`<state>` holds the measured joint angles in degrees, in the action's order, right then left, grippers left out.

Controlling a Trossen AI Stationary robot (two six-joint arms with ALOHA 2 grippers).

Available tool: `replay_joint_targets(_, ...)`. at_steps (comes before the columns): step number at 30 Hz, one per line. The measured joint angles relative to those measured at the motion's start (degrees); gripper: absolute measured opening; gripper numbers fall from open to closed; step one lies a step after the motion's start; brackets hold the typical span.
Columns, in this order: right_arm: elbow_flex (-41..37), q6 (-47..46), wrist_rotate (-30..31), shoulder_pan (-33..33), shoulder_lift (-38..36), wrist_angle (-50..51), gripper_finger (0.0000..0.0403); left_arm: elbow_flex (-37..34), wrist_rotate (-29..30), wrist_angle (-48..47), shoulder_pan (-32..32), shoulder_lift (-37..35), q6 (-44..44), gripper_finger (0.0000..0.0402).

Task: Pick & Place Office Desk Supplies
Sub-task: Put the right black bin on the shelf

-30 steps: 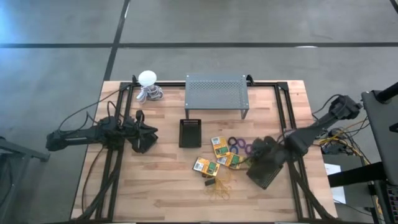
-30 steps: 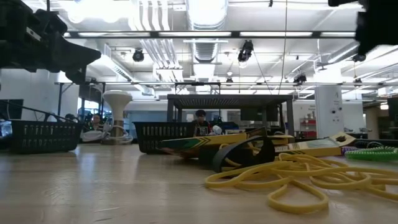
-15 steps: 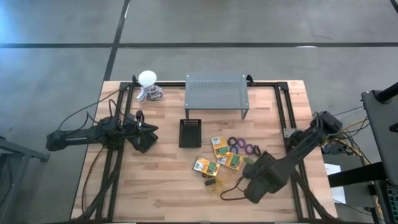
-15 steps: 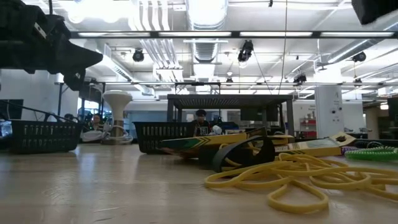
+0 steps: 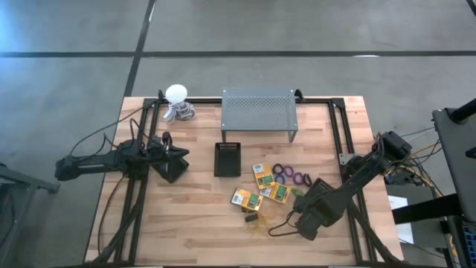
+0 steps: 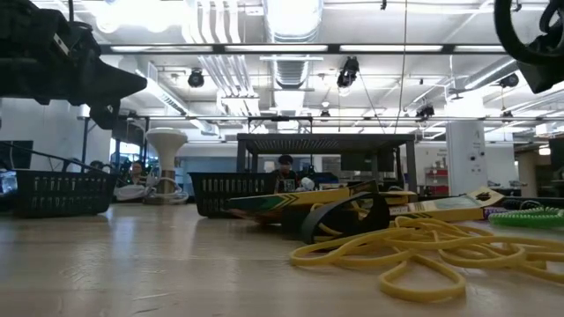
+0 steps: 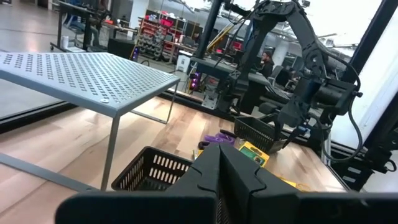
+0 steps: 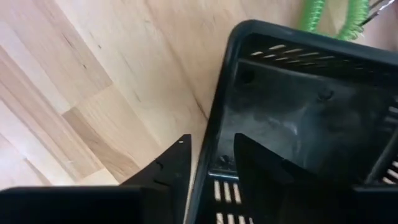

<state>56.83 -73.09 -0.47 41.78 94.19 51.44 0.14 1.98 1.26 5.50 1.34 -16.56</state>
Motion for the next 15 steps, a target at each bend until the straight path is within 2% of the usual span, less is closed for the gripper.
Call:
replay_joint_targets(8,1.28,4.63,0.06,0.89,-0.14,0.76,0.0018,0.0,0.0,-0.03,0.0,0.0,-3.45,0.0015)
replay_joint_targets(12,4.49,6.18,-0.83,1.21,-0.48,0.89,0.0013,0.0,0.0,-0.03,-0.01,0.0,-3.53,0.0015)
replay_joint_targets(15,8.32,6.97,-4.29,1.2,-0.47,1.02,0.0012,0.0,0.0,-0.04,-0.04,0.0,-4.46,0.0015)
